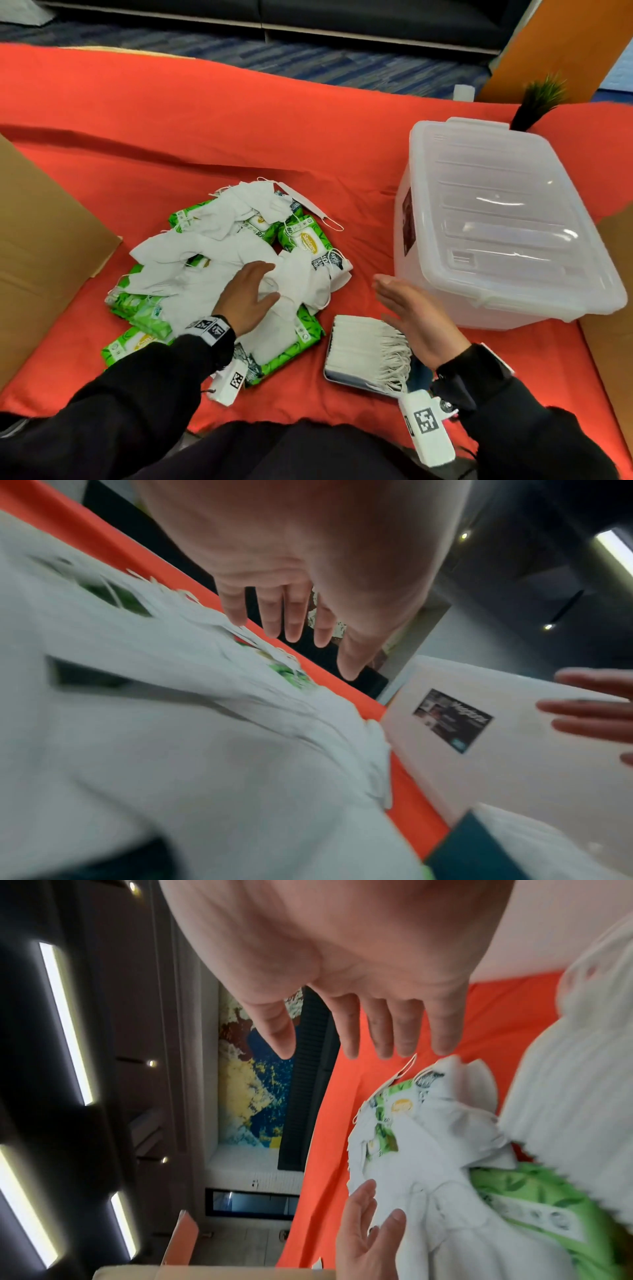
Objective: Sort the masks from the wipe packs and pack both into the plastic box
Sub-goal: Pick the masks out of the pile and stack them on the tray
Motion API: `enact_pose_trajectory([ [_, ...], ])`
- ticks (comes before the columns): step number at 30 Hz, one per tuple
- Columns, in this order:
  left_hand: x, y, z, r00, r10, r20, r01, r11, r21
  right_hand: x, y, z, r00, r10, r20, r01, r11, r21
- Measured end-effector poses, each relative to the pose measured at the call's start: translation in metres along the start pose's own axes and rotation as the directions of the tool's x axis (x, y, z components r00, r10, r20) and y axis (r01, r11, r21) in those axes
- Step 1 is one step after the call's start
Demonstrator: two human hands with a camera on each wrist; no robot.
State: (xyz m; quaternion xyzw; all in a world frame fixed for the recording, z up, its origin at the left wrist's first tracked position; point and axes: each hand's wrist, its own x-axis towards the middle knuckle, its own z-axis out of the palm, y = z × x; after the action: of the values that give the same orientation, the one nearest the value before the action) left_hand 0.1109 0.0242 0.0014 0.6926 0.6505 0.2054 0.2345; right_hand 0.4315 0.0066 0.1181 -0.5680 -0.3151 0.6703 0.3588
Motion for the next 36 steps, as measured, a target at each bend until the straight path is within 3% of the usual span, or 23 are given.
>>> enact_pose_trajectory([
  [3,0.004,-0.043,-0.018,0.994,-0.103,0.041,0.094,0.981,0.172,0.033,-0.011,0.046,0.999,0.009,0.036,-0.006,0.997,-0.083],
  [6,-0.003,-0.076,-0.025,0.941,-0.214,0.263,0.102,0.919,0.382,0.075,-0.018,0.095,0.995,0.041,0.094,-0.027,0.989,-0.148],
  [8,-0.01,-0.091,-0.027,0.913,-0.162,0.374,-0.024,0.895,0.446,0.105,-0.022,0.124,0.991,0.085,0.104,-0.065,0.981,-0.185],
  [12,-0.005,-0.117,-0.04,0.891,0.097,0.444,-0.302,0.856,0.42,0.165,-0.033,0.179,0.989,0.122,0.088,-0.091,0.951,-0.295],
  [14,0.007,-0.127,-0.053,0.908,0.142,0.393,-0.319,0.844,0.431,0.192,-0.04,0.199,0.994,0.084,0.067,-0.052,0.924,-0.379],
  [16,0.024,-0.137,-0.075,0.95,0.085,0.3,-0.217,0.872,0.439,0.225,-0.044,0.217,0.999,0.004,0.041,0.017,0.864,-0.503],
  [18,0.042,-0.149,-0.091,0.977,-0.044,0.207,-0.044,0.914,0.403,0.253,-0.046,0.231,0.997,-0.061,0.04,0.073,0.763,-0.642],
  [21,0.063,-0.162,-0.106,0.971,-0.179,0.156,0.129,0.95,0.286,0.287,-0.047,0.247,0.995,-0.066,0.079,0.102,0.551,-0.828],
  [23,0.074,-0.16,-0.11,0.951,-0.149,0.27,0.11,0.982,0.155,0.303,-0.045,0.253,0.988,-0.053,0.147,0.156,0.349,-0.924],
  [25,0.085,-0.155,-0.111,0.942,-0.013,0.336,-0.021,0.995,0.1,0.313,-0.037,0.254,0.984,-0.013,0.176,0.176,0.142,-0.974],
  [27,0.104,-0.158,-0.113,0.961,0.077,0.265,-0.107,0.989,0.103,0.314,-0.026,0.25,0.987,-0.065,0.146,0.14,-0.092,-0.986],
  [29,0.131,-0.167,-0.116,0.989,0.038,0.141,-0.051,0.995,0.086,0.302,-0.017,0.242,0.978,-0.15,0.146,0.107,-0.241,-0.965],
  [31,0.16,-0.174,-0.119,0.996,-0.077,0.052,0.073,0.994,0.076,0.289,-0.01,0.23,0.979,-0.09,0.18,0.14,-0.34,-0.93],
  [33,0.185,-0.178,-0.116,0.984,-0.172,0.042,0.167,0.981,0.094,0.278,-0.006,0.216,0.986,0.054,0.16,0.168,-0.377,-0.911],
  [36,0.205,-0.179,-0.106,0.95,-0.278,0.141,0.254,0.953,0.166,0.272,-0.014,0.209,0.979,0.136,0.155,0.186,-0.256,-0.949],
])
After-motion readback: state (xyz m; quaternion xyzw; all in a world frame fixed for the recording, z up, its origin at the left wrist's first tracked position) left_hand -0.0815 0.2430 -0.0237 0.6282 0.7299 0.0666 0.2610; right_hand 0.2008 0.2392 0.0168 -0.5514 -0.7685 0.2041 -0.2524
